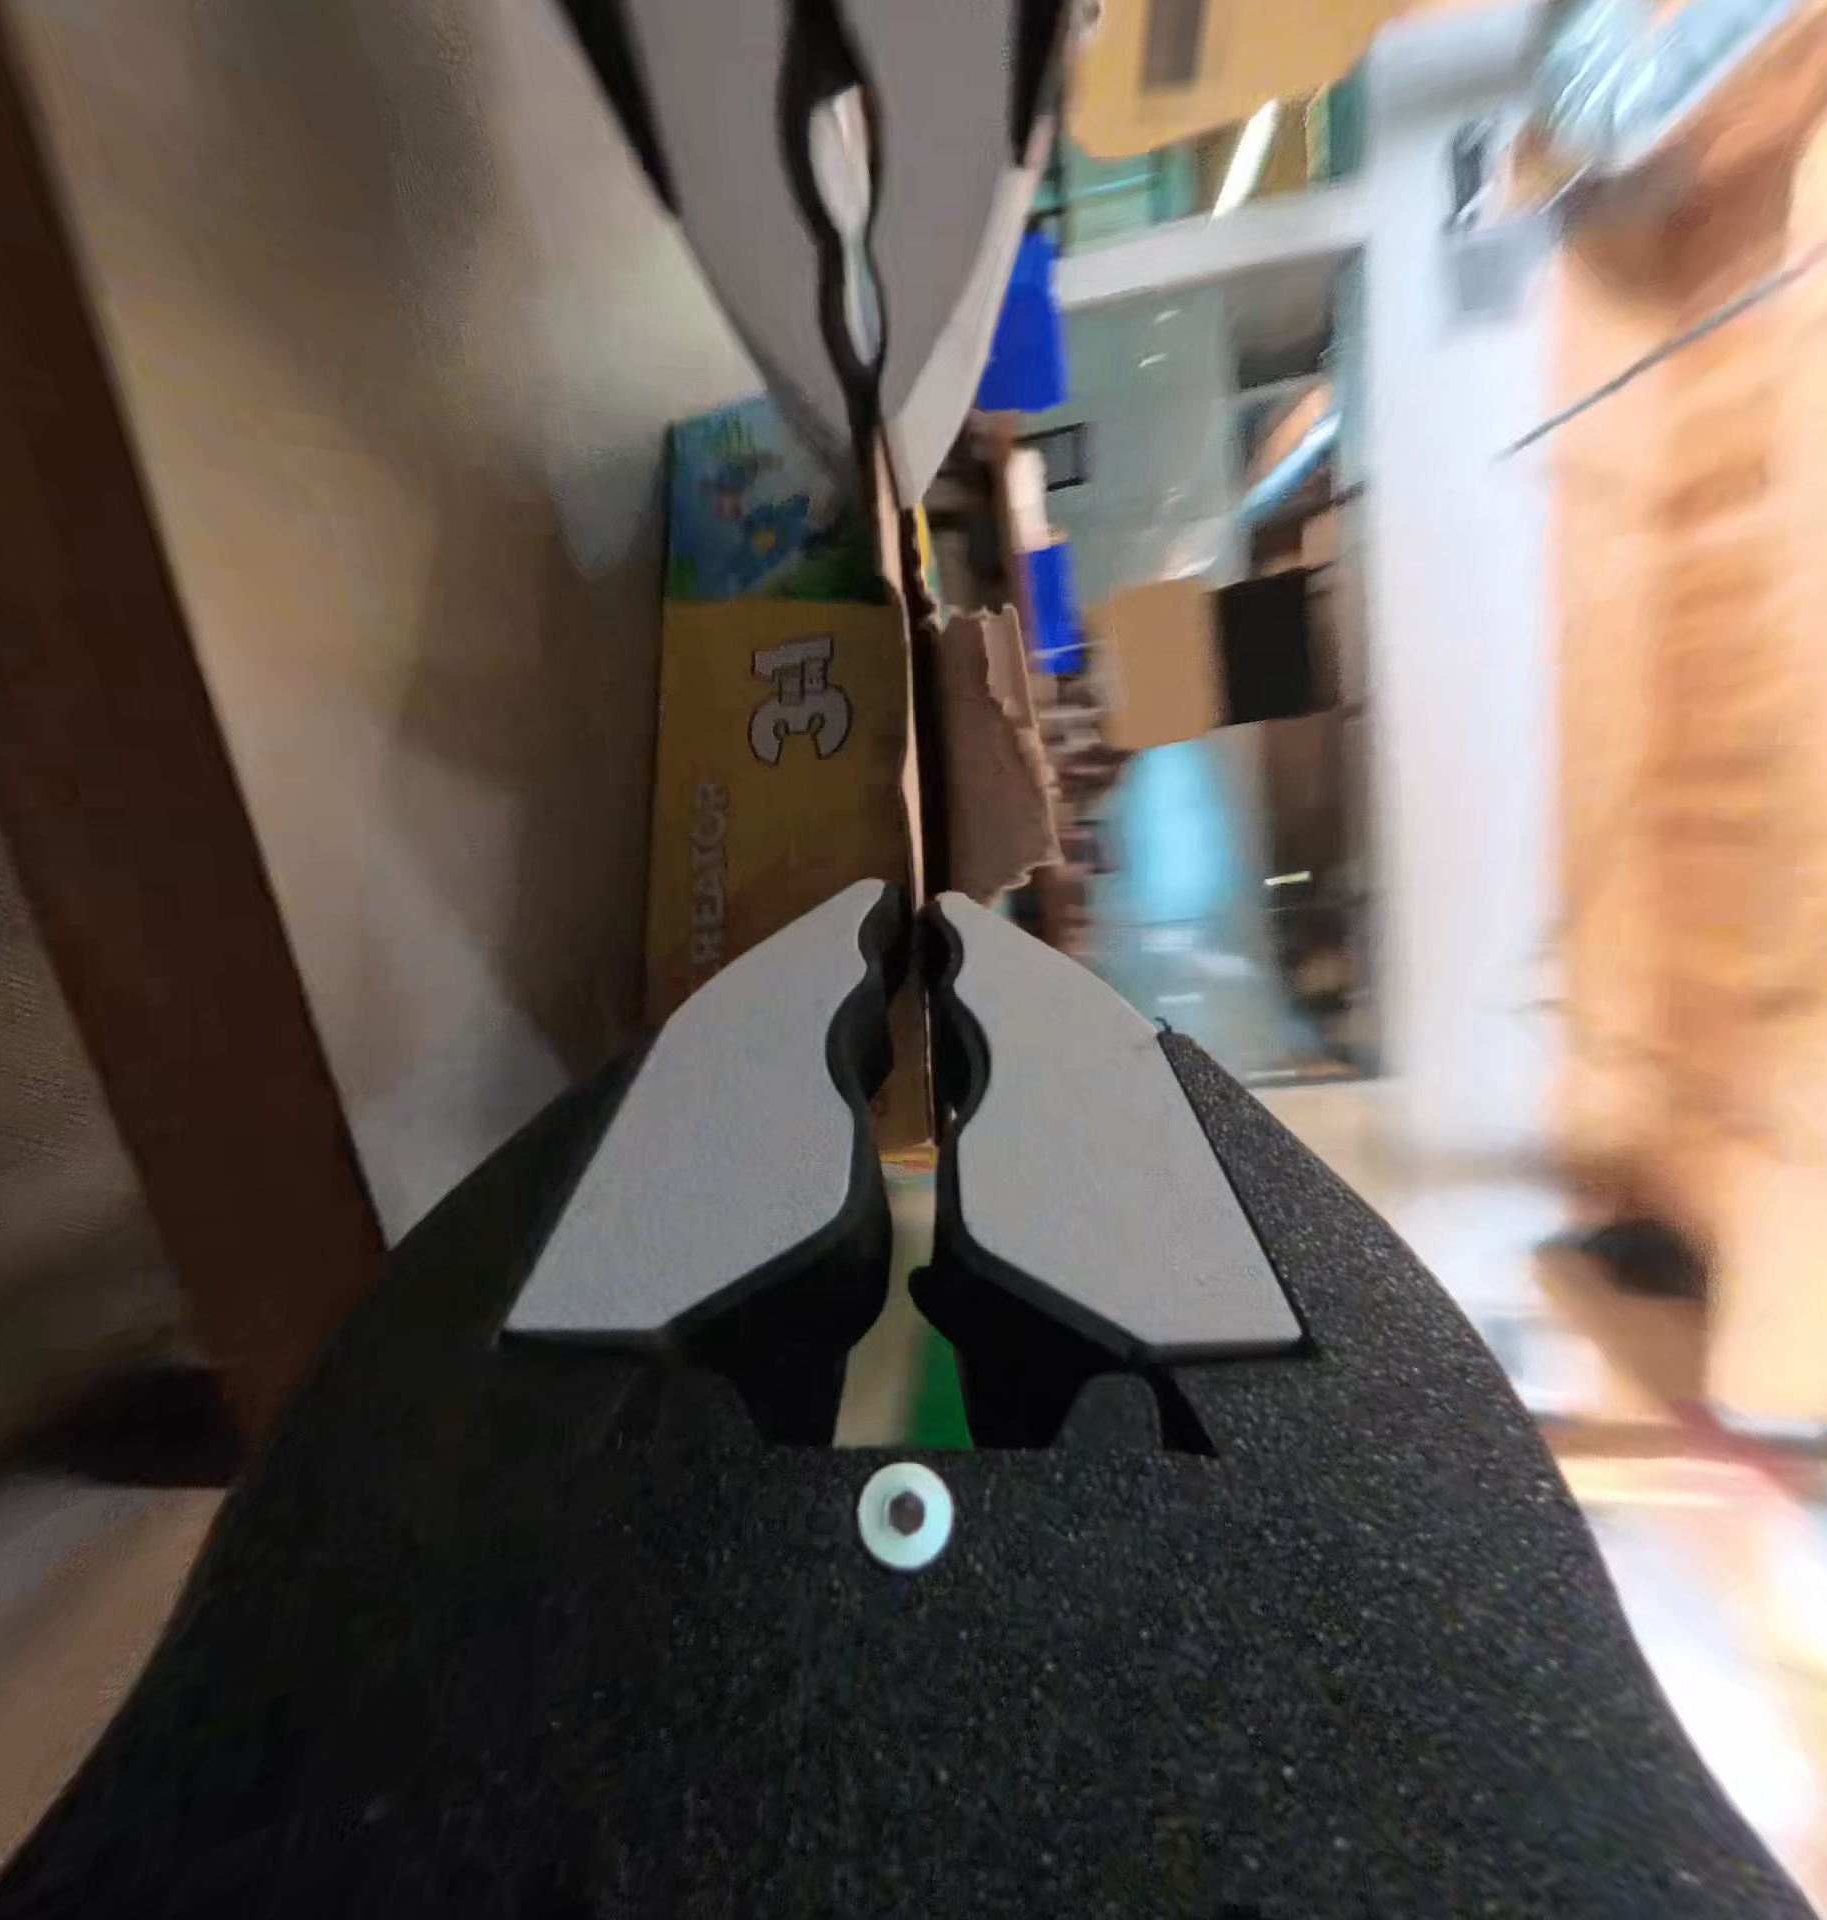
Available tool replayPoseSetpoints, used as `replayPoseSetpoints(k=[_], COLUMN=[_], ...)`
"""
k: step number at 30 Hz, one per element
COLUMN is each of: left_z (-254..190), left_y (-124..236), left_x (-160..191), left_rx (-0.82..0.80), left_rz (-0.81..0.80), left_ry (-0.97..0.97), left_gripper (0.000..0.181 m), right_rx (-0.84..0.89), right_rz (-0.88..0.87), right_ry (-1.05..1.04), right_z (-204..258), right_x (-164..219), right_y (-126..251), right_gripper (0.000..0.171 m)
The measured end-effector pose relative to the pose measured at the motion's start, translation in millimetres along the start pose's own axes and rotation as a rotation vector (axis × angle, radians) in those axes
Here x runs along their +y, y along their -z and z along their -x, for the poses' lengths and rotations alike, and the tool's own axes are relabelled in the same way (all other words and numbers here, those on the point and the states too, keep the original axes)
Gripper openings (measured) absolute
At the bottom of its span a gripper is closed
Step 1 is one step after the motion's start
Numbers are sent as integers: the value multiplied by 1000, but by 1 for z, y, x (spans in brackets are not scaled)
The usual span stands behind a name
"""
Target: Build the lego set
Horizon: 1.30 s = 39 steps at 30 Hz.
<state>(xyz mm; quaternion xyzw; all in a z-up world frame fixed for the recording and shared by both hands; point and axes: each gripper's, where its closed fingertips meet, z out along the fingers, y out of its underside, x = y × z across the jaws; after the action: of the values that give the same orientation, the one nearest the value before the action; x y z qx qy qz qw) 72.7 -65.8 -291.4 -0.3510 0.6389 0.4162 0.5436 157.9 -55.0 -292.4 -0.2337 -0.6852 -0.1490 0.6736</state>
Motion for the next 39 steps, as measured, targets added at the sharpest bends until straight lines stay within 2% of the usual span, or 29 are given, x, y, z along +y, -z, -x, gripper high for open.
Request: replayPoseSetpoints(k=[1,3,5,7,10,12,14,18,20,21,22,24,28,32,33,36,39], left_z=[-1,4,10,18,30,28,22,1,-9,-7,-9,-9,-8,-8,-8,-8,-8], left_y=[1,6,18,29,30,19,3,-20,-25,-26,-25,-24,-23,-22,-22,-21,-21], left_x=[3,15,25,28,15,1,-11,-22,-18,-17,-18,-18,-18,-20,-20,-21,-23], left_rx=[67,131,168,175,173,238,299,408,436,400,394,366,308,282,274,240,221], left_rz=[19,65,74,55,15,26,59,141,214,232,237,270,308,317,318,334,339], left_ry=[126,331,530,673,707,677,602,490,435,392,365,359,331,361,358,320,330], left_gripper=[2,12,39,53,56,65,65,52,31,23,17,15,13,13,13,13,12], right_rx=[-78,-138,-130,-116,-167,-234,-264,-336,-417,-469,-520,-618,-736,-675,-649,-553,-529], right_rz=[-20,-103,-132,-114,-87,-66,-63,-76,-56,-33,-3,50,195,300,319,332,320], right_ry=[-161,-406,-544,-643,-768,-814,-856,-1029,-1114,-1133,-1134,-1088,-839,-655,-596,-419,-456], right_z=[-1,-14,-29,-36,-29,-20,-19,-39,-46,-46,-43,-34,-5,4,5,0,-4], right_x=[-2,-8,-2,10,21,21,21,23,23,21,19,11,2,5,6,7,6], right_y=[0,8,20,31,36,32,26,10,-3,-11,-19,-32,-52,-68,-70,-73,-72], right_gripper=[4,18,28,29,32,41,43,42,43,44,45,47,49,38,28,16,16])
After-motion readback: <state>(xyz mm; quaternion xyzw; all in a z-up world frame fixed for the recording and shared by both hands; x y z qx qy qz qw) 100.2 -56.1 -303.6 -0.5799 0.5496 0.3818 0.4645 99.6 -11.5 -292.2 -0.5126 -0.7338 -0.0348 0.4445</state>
